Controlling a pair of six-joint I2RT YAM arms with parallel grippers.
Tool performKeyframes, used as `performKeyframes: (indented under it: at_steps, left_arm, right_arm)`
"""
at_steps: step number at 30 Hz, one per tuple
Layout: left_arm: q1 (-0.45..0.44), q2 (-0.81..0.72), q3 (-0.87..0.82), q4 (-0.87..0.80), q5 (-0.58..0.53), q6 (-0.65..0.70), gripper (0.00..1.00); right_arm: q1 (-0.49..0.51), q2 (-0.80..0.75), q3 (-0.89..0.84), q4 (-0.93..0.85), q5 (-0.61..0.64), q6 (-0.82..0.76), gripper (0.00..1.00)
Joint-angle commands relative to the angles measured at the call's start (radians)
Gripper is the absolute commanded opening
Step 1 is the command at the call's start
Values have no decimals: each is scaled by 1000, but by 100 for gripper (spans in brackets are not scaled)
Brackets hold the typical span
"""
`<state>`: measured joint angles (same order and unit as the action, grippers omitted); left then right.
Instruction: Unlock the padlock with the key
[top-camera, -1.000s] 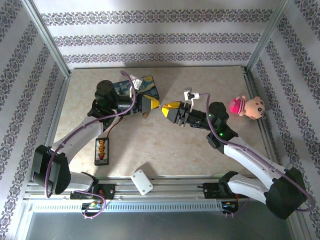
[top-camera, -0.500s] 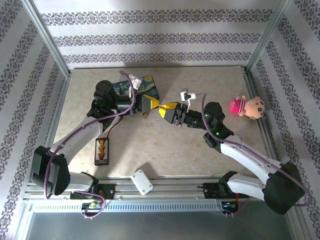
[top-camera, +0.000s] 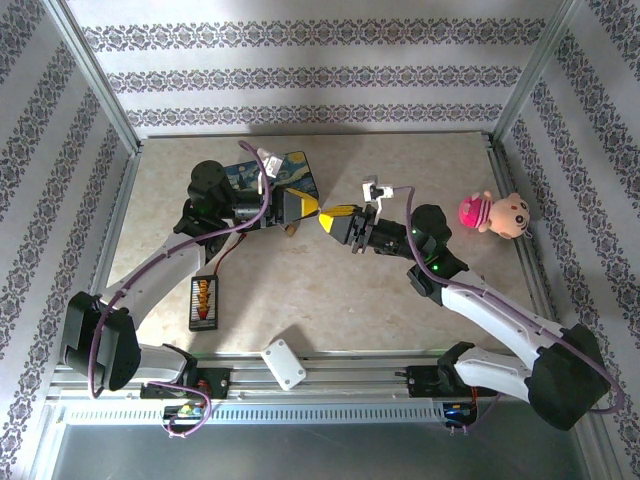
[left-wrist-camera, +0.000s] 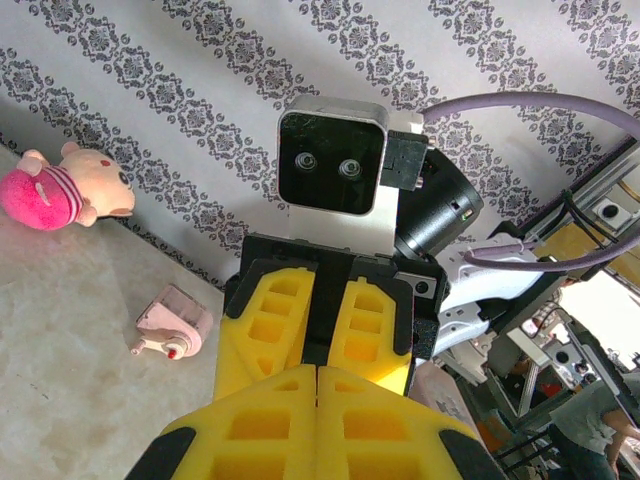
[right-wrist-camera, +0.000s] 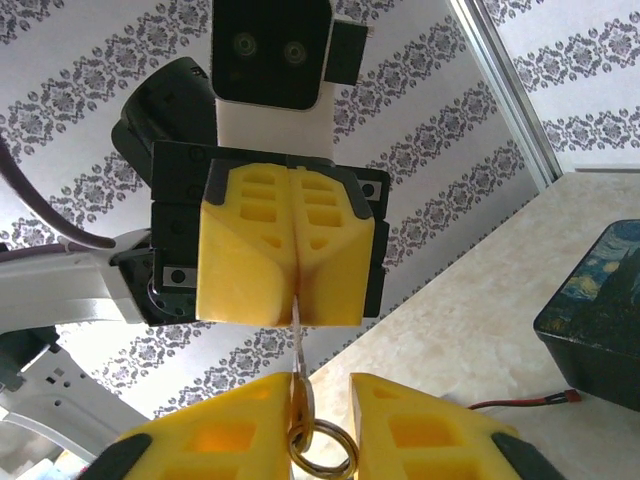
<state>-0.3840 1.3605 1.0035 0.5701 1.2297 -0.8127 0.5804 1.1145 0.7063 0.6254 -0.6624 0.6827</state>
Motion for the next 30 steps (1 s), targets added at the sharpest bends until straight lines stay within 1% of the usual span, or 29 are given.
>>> performKeyframes:
  at_steps: [1, 5, 7, 9, 11, 14, 16, 19, 22, 24, 26, 30]
  left_arm:
    - [4, -23, 0, 64, 11, -7, 0]
    - [3, -27, 1, 58, 11, -3, 0]
    - [4, -30, 3, 56, 11, -3, 0]
    - [5, -31, 5, 51, 11, -1, 0]
    - [4, -34, 7, 48, 14, 0, 0]
    - [4, -35, 10, 45, 16, 0, 0]
    - [5, -37, 12, 44, 16, 0, 0]
    - [4, -34, 14, 45, 15, 1, 0]
    - [5, -32, 16, 46, 17, -2, 0]
    - [5, -31, 16, 48, 17, -4, 0]
    - [4, -30, 16, 49, 17, -3, 0]
    - [5, -31, 16, 52, 21, -4, 0]
  right_arm:
    - [4, -20, -13, 39, 7, -4, 15]
    - [-1, -22, -17, 39, 9, 1, 15]
    - [-5, -25, -20, 36, 17, 6, 26]
    - [-13, -31, -27, 34, 25, 9, 28]
    - [-23, -40, -35, 33, 35, 13, 26]
    - [-33, -48, -41, 31, 36, 20, 17]
    - [-35, -50, -39, 30, 33, 20, 14]
    - [-36, -50, -38, 30, 30, 20, 15]
    - [-34, -45, -31, 34, 17, 23, 20]
    - [-33, -43, -26, 39, 9, 22, 27]
    - [-31, -42, -21, 46, 3, 25, 32]
    - [-31, -40, -13, 51, -6, 25, 36]
